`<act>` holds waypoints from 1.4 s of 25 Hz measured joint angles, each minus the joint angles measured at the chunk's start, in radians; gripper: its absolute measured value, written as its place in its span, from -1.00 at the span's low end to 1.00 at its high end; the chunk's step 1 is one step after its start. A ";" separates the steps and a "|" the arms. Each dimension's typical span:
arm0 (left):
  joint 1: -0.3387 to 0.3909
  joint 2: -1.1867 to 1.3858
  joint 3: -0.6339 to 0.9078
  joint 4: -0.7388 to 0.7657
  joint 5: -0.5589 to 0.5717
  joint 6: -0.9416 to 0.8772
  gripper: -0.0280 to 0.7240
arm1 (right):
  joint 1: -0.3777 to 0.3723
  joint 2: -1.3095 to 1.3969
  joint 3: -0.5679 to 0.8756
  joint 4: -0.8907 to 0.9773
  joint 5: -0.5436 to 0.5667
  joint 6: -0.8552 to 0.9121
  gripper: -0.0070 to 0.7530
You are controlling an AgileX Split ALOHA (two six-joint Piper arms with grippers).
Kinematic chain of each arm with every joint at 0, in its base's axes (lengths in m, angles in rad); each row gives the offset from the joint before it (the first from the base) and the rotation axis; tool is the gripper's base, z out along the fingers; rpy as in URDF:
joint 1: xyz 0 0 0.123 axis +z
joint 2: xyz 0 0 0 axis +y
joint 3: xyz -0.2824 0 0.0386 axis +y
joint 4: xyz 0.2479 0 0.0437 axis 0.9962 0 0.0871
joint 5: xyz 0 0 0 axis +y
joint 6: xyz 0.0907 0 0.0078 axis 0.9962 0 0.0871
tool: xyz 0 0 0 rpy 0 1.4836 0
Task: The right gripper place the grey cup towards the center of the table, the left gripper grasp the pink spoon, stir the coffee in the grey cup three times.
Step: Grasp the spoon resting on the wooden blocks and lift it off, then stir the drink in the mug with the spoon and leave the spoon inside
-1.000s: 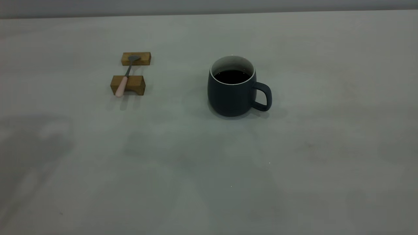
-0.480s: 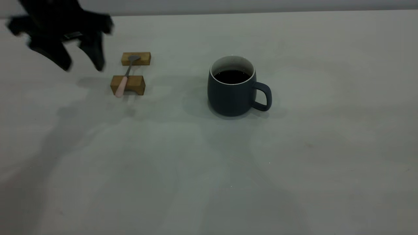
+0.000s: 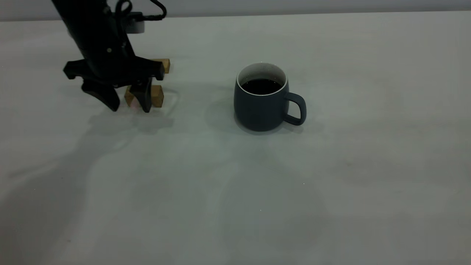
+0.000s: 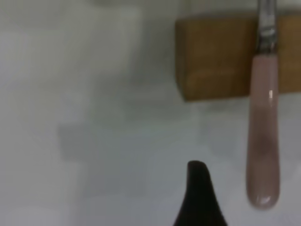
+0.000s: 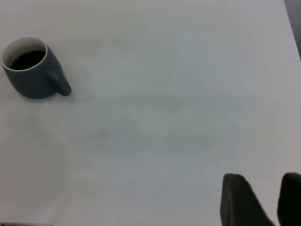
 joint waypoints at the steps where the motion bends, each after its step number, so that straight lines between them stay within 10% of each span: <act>1: -0.002 0.010 -0.008 0.000 -0.002 0.000 0.62 | 0.000 0.000 0.000 0.000 0.000 0.000 -0.36; 11: -0.007 0.027 -0.024 -0.004 0.037 -0.099 -0.51 | 0.000 0.000 0.001 0.000 0.000 0.000 -0.36; 19: -0.007 -0.119 -0.210 -0.090 0.325 -0.340 -0.51 | 0.000 0.000 0.001 0.000 0.000 0.000 -0.36; 25: -0.007 -0.158 -0.300 -0.500 0.565 -0.748 -0.51 | 0.000 0.000 0.001 0.000 0.000 0.000 -0.36; 35: -0.042 -0.113 -0.305 -1.154 0.583 -0.990 -0.51 | 0.000 0.000 0.001 0.000 0.000 0.000 -0.36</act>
